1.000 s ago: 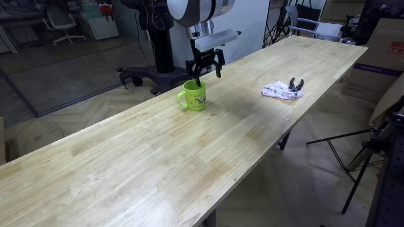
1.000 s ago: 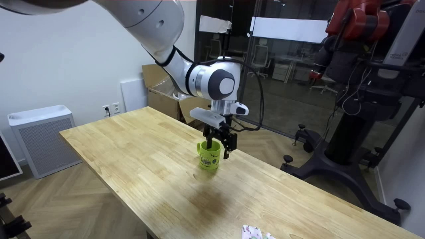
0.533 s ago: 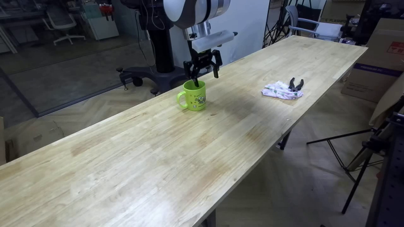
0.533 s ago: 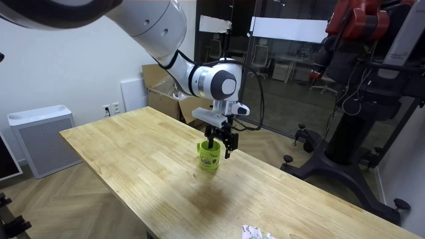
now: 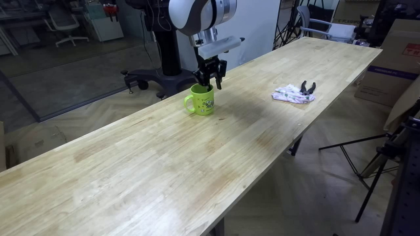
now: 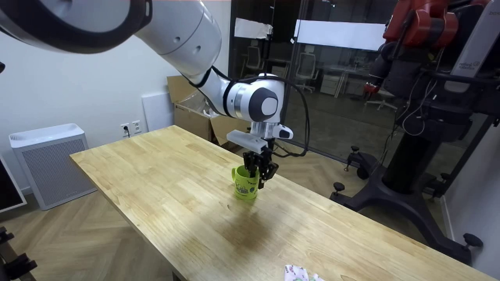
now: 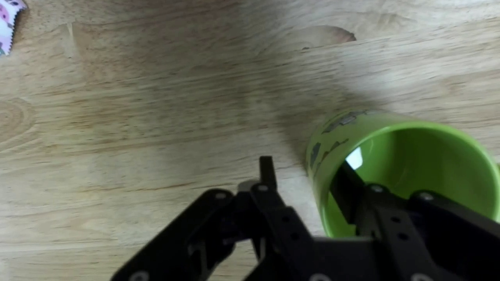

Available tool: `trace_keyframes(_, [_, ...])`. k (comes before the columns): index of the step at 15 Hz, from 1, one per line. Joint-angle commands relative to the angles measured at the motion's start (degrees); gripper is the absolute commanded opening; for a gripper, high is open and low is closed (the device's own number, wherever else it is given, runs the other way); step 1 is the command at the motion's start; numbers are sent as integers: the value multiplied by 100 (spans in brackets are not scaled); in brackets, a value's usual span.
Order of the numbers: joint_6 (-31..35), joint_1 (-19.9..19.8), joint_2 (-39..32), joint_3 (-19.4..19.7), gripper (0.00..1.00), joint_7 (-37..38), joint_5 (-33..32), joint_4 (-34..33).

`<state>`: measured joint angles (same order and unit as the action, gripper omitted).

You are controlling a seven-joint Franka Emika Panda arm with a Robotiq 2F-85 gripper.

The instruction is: Move the green mug towards you

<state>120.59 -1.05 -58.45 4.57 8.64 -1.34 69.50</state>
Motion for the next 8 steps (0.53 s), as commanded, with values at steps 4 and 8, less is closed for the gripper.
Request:
trace_keyframes(4, [-305, 0, 23, -89, 0, -80, 30, -109])
trace_keyframes(8, [-477, 47, 411, -93, 2, -160, -15, 461])
